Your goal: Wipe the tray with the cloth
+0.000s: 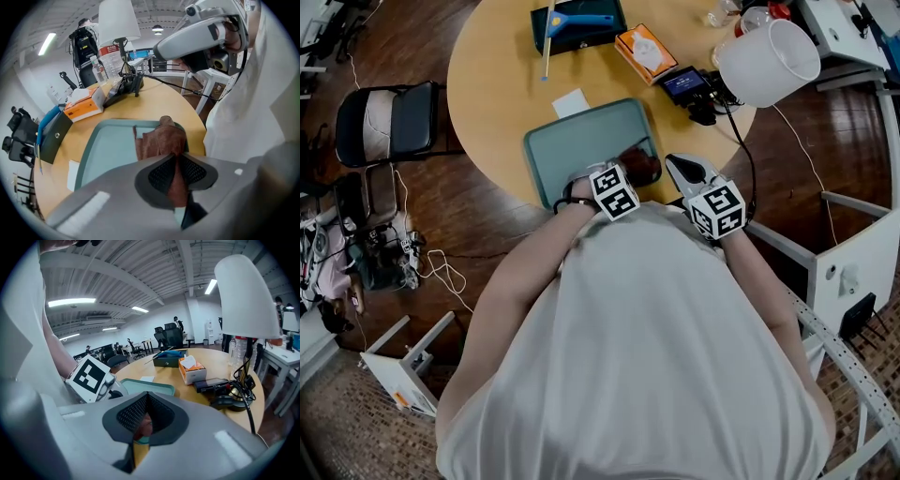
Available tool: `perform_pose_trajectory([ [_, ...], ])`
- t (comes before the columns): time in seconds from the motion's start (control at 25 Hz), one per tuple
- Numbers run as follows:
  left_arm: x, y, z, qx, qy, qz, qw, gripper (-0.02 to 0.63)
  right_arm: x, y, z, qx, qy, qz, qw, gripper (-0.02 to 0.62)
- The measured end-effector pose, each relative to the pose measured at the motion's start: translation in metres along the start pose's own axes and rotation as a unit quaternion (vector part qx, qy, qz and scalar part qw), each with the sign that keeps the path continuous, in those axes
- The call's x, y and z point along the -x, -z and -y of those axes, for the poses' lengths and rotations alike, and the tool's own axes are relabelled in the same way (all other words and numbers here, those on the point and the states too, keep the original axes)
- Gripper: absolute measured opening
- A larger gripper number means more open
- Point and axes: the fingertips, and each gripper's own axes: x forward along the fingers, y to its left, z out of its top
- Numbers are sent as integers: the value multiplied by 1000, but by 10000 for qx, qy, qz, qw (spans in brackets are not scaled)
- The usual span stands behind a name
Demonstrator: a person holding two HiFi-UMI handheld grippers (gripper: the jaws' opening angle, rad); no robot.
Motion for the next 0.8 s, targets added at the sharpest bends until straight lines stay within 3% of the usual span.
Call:
perform_pose_trajectory([
  [0.56,-5,5,-106,-13,-816,-434,9957,360,-1,2,19,-232,121,54,9996,2],
  [0.8,-1,5,-151,242,-1365,-593,9886,360,-2,11,18,-351,94,-34,9993,2],
])
